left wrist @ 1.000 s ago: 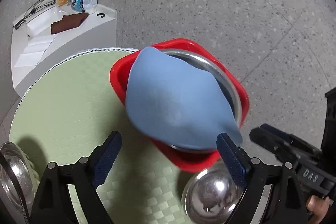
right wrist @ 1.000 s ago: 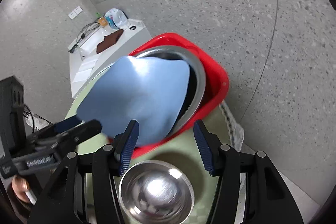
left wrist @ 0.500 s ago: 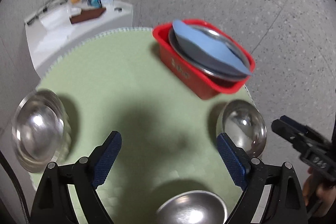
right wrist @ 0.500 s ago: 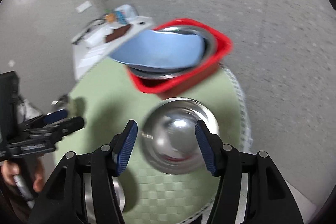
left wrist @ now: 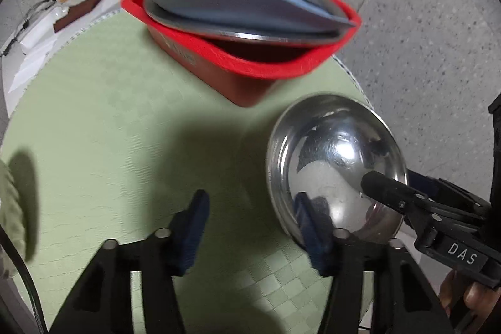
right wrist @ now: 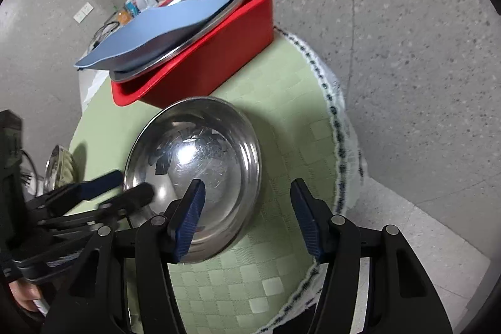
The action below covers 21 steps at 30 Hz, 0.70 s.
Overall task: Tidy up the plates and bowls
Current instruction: 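Grasp the medium steel bowl rim with both grippers, then carry the medium steel bowl onto another steel bowl and release both grippers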
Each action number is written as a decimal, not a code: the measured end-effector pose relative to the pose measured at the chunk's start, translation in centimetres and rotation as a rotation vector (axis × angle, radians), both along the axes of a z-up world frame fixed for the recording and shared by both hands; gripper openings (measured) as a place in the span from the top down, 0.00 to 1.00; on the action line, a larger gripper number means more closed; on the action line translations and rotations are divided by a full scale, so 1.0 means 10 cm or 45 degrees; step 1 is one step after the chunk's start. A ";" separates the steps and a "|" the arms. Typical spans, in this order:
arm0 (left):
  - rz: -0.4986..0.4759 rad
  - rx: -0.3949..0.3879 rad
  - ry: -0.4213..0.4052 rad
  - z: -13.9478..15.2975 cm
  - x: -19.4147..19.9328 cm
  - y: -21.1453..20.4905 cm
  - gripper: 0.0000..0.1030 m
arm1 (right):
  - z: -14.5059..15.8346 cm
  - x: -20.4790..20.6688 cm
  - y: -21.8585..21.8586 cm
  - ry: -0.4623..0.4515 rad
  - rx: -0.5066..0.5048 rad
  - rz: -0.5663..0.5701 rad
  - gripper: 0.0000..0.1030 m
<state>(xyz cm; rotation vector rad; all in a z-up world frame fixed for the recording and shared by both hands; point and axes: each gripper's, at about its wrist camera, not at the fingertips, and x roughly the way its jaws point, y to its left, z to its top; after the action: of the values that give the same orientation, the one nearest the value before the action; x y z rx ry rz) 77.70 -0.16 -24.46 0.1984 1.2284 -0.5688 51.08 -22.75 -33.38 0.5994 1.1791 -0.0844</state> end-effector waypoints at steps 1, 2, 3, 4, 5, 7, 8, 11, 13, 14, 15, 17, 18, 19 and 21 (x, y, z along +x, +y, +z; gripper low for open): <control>-0.004 -0.010 0.014 -0.01 0.02 -0.02 0.60 | -0.02 0.01 -0.01 0.002 0.013 0.007 0.57; -0.008 -0.012 0.019 -0.01 0.02 -0.05 0.69 | -0.04 0.03 -0.01 0.007 0.019 0.013 0.62; -0.014 -0.019 0.019 0.00 0.02 -0.07 0.74 | -0.06 0.04 -0.01 0.009 0.037 0.020 0.72; -0.025 -0.031 0.025 0.01 0.02 -0.07 0.86 | -0.06 0.04 -0.01 0.012 0.047 0.029 0.75; -0.029 -0.029 0.026 0.01 0.03 -0.04 0.87 | -0.06 0.04 -0.01 0.014 0.052 0.036 0.78; -0.032 -0.021 0.009 0.03 0.01 0.00 0.87 | -0.04 0.03 0.01 0.003 0.065 0.051 0.79; -0.029 -0.026 0.001 0.05 0.00 0.05 0.87 | 0.00 0.03 0.03 -0.002 0.065 0.065 0.80; -0.003 -0.056 -0.033 0.19 -0.07 0.20 0.87 | 0.15 0.02 0.14 -0.031 0.083 0.092 0.81; 0.025 -0.083 -0.072 0.38 -0.13 0.40 0.87 | 0.33 0.05 0.26 -0.070 0.086 0.120 0.81; 0.043 -0.099 -0.103 0.49 -0.16 0.53 0.87 | 0.43 0.08 0.35 -0.092 0.077 0.139 0.81; 0.058 -0.107 -0.126 0.58 -0.17 0.63 0.87 | 0.54 0.12 0.46 -0.121 0.071 0.167 0.81; 0.125 -0.128 -0.166 0.78 -0.15 0.94 0.87 | 0.73 0.26 0.70 -0.168 0.083 0.227 0.81; 0.161 -0.142 -0.187 0.88 -0.13 1.11 0.87 | 0.79 0.33 0.80 -0.184 0.087 0.255 0.81; 0.189 -0.152 -0.203 0.95 -0.11 1.24 0.87 | 0.87 0.43 0.95 -0.206 0.095 0.291 0.81; 0.276 -0.154 -0.241 1.09 -0.06 1.64 0.87 | 0.97 0.62 1.22 -0.227 0.119 0.360 0.81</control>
<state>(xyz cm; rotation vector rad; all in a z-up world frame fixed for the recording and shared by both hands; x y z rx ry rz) 77.08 16.21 -13.52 0.0157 1.0133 -0.4234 57.25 -10.53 -23.70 0.5059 1.0874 0.2609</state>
